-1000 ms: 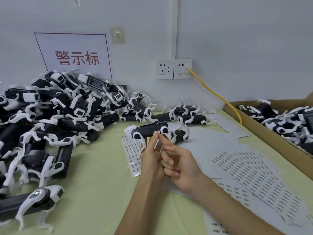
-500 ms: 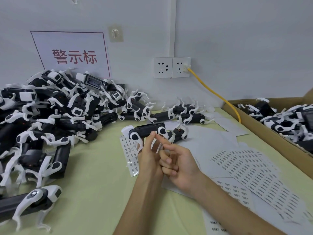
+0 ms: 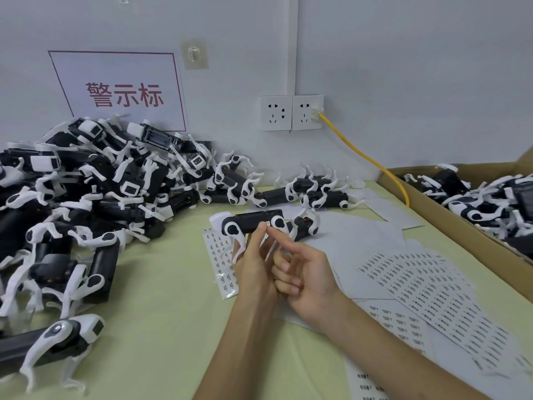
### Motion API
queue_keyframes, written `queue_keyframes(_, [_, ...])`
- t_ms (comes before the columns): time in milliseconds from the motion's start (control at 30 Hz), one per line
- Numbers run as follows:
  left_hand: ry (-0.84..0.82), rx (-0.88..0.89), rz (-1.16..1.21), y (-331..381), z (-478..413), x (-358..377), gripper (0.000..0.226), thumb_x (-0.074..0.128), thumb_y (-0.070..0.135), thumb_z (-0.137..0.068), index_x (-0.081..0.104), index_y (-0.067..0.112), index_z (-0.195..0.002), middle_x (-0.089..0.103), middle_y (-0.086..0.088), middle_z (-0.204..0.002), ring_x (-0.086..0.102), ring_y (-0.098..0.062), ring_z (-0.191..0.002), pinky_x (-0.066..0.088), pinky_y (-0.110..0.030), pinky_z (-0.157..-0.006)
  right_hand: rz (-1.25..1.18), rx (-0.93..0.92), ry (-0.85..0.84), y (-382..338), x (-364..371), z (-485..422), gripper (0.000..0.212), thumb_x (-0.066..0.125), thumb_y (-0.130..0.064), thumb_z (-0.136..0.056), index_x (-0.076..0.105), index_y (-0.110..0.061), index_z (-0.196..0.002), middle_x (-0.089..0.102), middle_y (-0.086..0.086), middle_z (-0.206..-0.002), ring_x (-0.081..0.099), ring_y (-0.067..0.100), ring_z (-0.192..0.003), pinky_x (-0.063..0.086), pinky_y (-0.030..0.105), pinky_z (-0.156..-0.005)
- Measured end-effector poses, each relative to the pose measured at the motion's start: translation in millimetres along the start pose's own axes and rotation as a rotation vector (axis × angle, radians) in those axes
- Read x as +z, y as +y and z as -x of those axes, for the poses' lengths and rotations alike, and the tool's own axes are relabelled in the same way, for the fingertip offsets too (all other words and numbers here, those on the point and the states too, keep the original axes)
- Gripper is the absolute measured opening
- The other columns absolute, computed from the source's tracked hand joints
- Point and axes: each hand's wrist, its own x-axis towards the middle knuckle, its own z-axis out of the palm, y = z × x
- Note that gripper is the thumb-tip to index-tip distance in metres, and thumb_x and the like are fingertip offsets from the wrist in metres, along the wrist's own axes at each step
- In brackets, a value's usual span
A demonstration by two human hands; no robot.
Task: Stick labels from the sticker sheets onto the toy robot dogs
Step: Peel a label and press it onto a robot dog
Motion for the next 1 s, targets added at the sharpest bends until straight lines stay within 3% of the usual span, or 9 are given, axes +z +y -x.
queue_keyframes(133, [0.065,0.030,-0.002,-3.5,-4.8,-1.8,0.073,0.079,0.036,-0.087,0.050,0.008,-0.147,0.074,-0.019,-0.121,0.061,-0.034,-0.093,0.047,-0.030,-0.057,0.017,-0.006,0.005,-1.8,0.5,0.5,0.042,0.048,-0.020,-0.092,0.074,-0.014,-0.125,0.034,0.001,-0.058,0.022,0.008,-0.038,0.021,0.019,-0.031])
queue_keyframes(500, [0.141,0.083,0.036,-5.8,-10.6,-4.6,0.072,0.080,0.031,-0.088,0.047,0.007,-0.147,0.077,-0.021,-0.109,0.055,-0.025,-0.057,0.045,-0.029,-0.054,0.022,0.006,-0.011,1.5,-0.7,-1.5,0.047,0.055,-0.025,-0.083,0.074,-0.008,-0.122,0.038,0.003,-0.059,0.024,0.010,-0.041,0.026,0.020,-0.031])
queue_keyframes(567, [0.144,0.096,0.041,-5.5,-11.1,-4.2,0.072,0.080,0.031,-0.088,0.047,0.007,-0.147,0.078,-0.018,-0.106,0.057,-0.026,-0.060,0.047,-0.031,-0.057,0.021,0.005,-0.013,1.1,-0.9,-1.5,0.047,0.055,-0.026,-0.083,0.074,-0.008,-0.121,0.038,0.003,-0.059,0.025,0.010,-0.041,0.026,0.020,-0.031])
queue_keyframes(633, [0.130,0.089,0.068,-5.0,-12.0,-4.2,0.070,0.081,0.030,-0.088,0.049,0.006,-0.145,0.078,-0.017,-0.108,0.065,-0.031,-0.075,0.055,-0.044,-0.071,0.015,0.002,-0.008,0.9,-1.0,-1.5,0.047,0.055,-0.026,-0.084,0.074,-0.007,-0.121,0.038,0.003,-0.059,0.025,0.010,-0.041,0.025,0.020,-0.033])
queue_keyframes(700, [0.129,0.077,0.080,-3.5,-14.3,-5.8,0.054,0.080,0.029,-0.088,0.058,0.005,-0.130,0.077,-0.017,-0.112,0.066,-0.034,-0.092,0.055,-0.054,-0.088,0.012,-0.002,0.004,1.3,-1.6,-1.5,0.046,0.054,-0.025,-0.085,0.074,-0.005,-0.121,0.038,0.004,-0.059,0.025,0.010,-0.041,0.024,0.020,-0.034])
queue_keyframes(733, [0.132,0.076,0.075,-2.6,-14.5,-6.1,0.043,0.080,0.030,-0.088,0.062,0.005,-0.118,0.077,-0.018,-0.111,0.065,-0.033,-0.094,0.053,-0.054,-0.089,0.017,-0.008,0.014,1.8,-1.7,-1.3,0.045,0.053,-0.024,-0.086,0.075,-0.004,-0.119,0.038,0.004,-0.059,0.025,0.011,-0.041,0.024,0.021,-0.035])
queue_keyframes(800, [0.125,0.095,0.088,-0.6,-13.6,-6.8,0.033,0.080,0.028,-0.089,0.060,0.009,-0.109,0.078,-0.014,-0.108,0.067,-0.033,-0.093,0.051,-0.051,-0.091,0.042,-0.034,0.041,1.6,-0.6,-0.7,0.041,0.053,-0.023,-0.085,0.077,-0.002,-0.112,0.037,0.003,-0.057,0.025,0.010,-0.040,0.024,0.020,-0.034])
queue_keyframes(867, [0.106,0.151,0.116,1.3,-13.6,-6.6,0.027,0.078,0.020,-0.090,0.058,0.011,-0.108,0.075,-0.004,-0.097,0.076,-0.022,-0.086,0.054,-0.044,-0.094,0.054,-0.081,0.080,-1.2,0.0,-0.4,0.037,0.057,-0.023,-0.078,0.080,-0.003,-0.099,0.036,0.003,-0.055,0.024,0.010,-0.038,0.024,0.020,-0.034])
queue_keyframes(1000, [0.042,0.186,0.102,0.7,-12.3,-3.8,0.015,0.074,0.013,-0.093,0.060,0.014,-0.099,0.071,0.001,-0.087,0.075,-0.014,-0.076,0.056,-0.034,-0.087,0.015,-0.167,0.157,-13.1,-3.9,-0.8,0.032,0.058,-0.023,-0.074,0.076,-0.003,-0.091,0.035,0.002,-0.055,0.022,0.010,-0.038,0.022,0.019,-0.034])
